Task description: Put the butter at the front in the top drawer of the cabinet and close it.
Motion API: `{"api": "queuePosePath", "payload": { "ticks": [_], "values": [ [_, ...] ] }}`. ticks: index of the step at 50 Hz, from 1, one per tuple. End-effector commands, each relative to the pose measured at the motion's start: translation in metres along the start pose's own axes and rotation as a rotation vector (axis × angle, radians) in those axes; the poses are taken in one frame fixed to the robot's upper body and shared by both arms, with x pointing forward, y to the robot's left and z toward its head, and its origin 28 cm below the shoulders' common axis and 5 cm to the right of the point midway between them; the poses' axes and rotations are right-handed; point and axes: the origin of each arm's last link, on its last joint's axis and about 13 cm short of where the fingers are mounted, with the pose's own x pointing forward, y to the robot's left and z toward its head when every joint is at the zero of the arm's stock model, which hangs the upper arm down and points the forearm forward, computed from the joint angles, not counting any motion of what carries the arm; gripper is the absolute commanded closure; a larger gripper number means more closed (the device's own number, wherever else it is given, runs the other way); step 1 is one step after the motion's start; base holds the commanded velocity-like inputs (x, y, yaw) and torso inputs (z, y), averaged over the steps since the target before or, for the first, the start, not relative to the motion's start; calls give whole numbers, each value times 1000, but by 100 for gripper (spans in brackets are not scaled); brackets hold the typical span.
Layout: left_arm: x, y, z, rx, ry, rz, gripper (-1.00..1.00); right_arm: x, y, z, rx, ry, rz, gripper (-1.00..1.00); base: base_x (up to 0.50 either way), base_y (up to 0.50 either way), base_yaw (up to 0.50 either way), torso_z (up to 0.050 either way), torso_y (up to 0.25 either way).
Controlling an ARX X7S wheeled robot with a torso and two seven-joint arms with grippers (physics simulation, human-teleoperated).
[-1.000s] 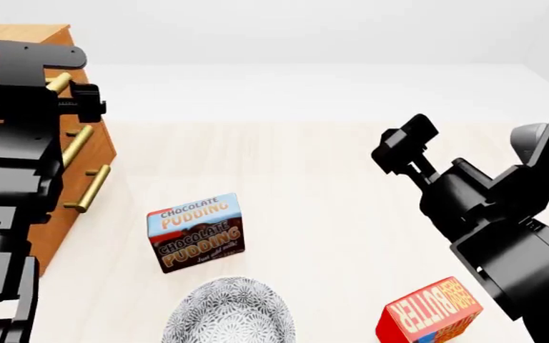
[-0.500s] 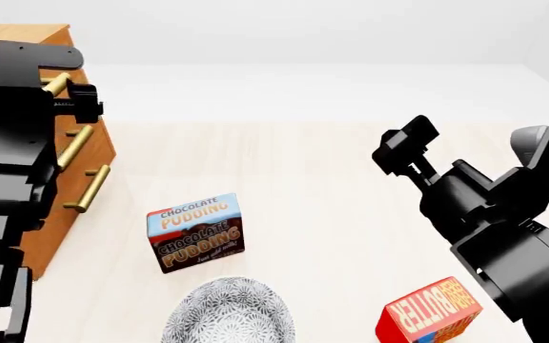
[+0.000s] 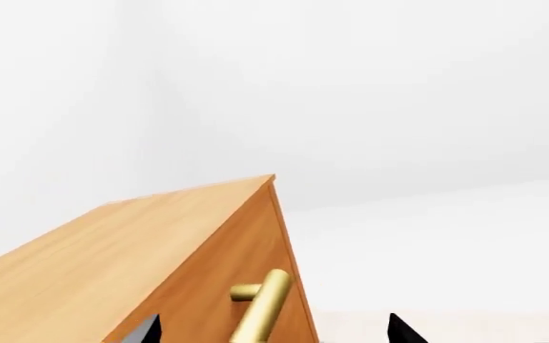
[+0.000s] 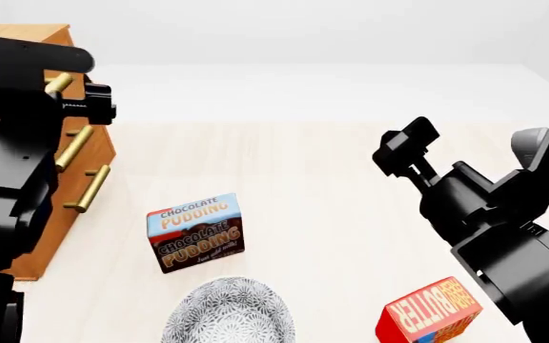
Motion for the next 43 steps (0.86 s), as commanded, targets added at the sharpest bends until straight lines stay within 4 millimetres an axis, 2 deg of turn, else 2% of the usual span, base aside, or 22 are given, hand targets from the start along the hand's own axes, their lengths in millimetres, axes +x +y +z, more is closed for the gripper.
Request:
{"api": "queuePosePath", "payload": {
  "ticks": [1,7,15,23,32,43],
  "values": [
    [-30,-5,10,-26,-69,-106,-100,0,1,0,0,2,3,-100,0,0,0,0,0],
    [-60,-8,17,-53,-130,-169,-100,2,1,0,0,6,5,-100,0,0,0,0,0],
    [-87,-12,17,-88,-185,-240,-100,3,1,-1,-1,8,6,-100,0,0,0,0,0],
    [-131,-13,31,-160,-279,-369,-100,4,2,-1,-6,9,11,-100,0,0,0,0,0],
    [-172,-18,32,-204,-362,-460,-100,5,2,0,-5,11,15,-100,0,0,0,0,0],
    [-193,-21,26,-233,-393,-524,-100,5,0,0,-3,10,14,-100,0,0,0,0,0]
  ]
}}
